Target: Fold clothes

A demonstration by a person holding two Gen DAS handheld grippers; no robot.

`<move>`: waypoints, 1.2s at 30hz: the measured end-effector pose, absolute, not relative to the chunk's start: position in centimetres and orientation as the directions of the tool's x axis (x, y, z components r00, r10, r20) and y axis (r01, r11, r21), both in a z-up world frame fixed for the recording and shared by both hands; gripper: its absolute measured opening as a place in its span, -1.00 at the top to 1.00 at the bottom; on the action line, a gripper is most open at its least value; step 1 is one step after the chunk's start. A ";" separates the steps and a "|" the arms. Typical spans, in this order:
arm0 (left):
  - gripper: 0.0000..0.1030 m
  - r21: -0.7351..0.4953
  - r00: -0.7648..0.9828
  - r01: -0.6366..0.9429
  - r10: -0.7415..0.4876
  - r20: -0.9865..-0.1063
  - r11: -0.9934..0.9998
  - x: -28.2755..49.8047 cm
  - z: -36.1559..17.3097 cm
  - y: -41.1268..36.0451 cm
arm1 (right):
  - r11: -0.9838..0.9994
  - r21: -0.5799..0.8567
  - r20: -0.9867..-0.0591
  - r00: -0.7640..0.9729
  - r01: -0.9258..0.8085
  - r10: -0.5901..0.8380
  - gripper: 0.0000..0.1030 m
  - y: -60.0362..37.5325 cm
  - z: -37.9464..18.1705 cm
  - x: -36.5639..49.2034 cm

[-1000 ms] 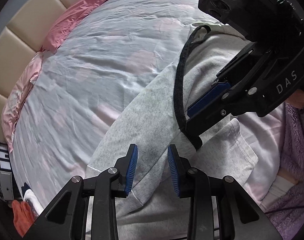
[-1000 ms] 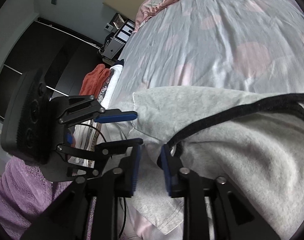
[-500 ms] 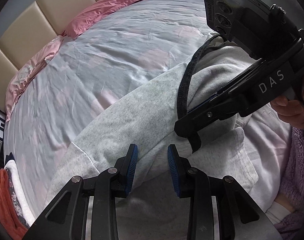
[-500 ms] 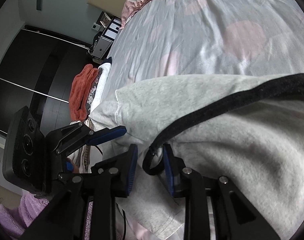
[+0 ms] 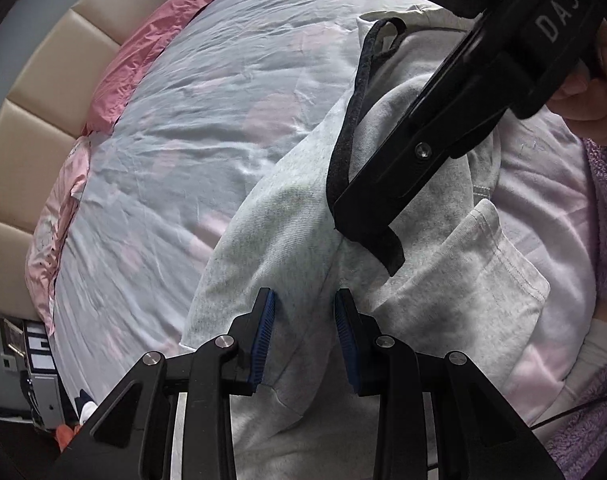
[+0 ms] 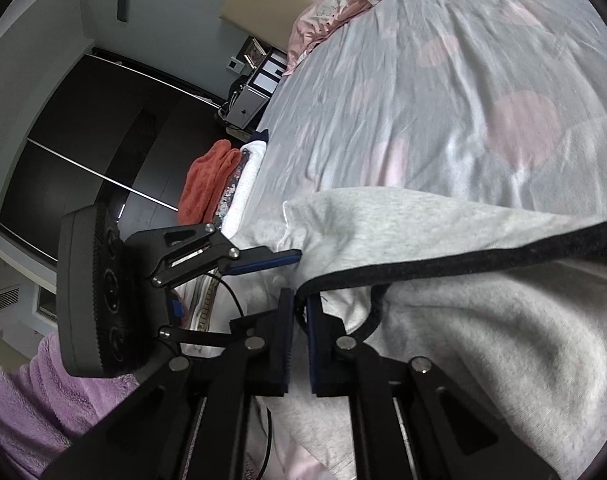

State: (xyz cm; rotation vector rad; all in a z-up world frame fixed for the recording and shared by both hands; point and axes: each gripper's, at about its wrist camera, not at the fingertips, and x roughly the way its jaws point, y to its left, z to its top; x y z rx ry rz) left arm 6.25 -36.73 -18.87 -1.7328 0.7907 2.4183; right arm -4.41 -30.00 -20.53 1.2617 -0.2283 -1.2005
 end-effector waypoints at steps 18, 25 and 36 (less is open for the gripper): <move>0.91 0.256 -0.443 0.154 -0.298 -0.846 -0.954 7.0 -18.6 -38.6 | -0.227 0.734 -0.525 0.323 0.640 -0.788 0.78 -28.1 -19.0 -4.4; 0.91 0.246 -0.485 0.189 -0.308 -0.818 -0.951 7.2 -18.8 -38.7 | -0.456 0.542 -0.644 0.000 0.706 -0.765 0.30 -22.7 -15.8 -6.1; 0.91 0.148 -0.476 0.231 -0.244 -0.845 -0.962 7.0 -18.6 -40.5 | -0.593 0.037 -0.918 -0.206 0.804 -0.337 0.35 -20.8 -14.2 -12.1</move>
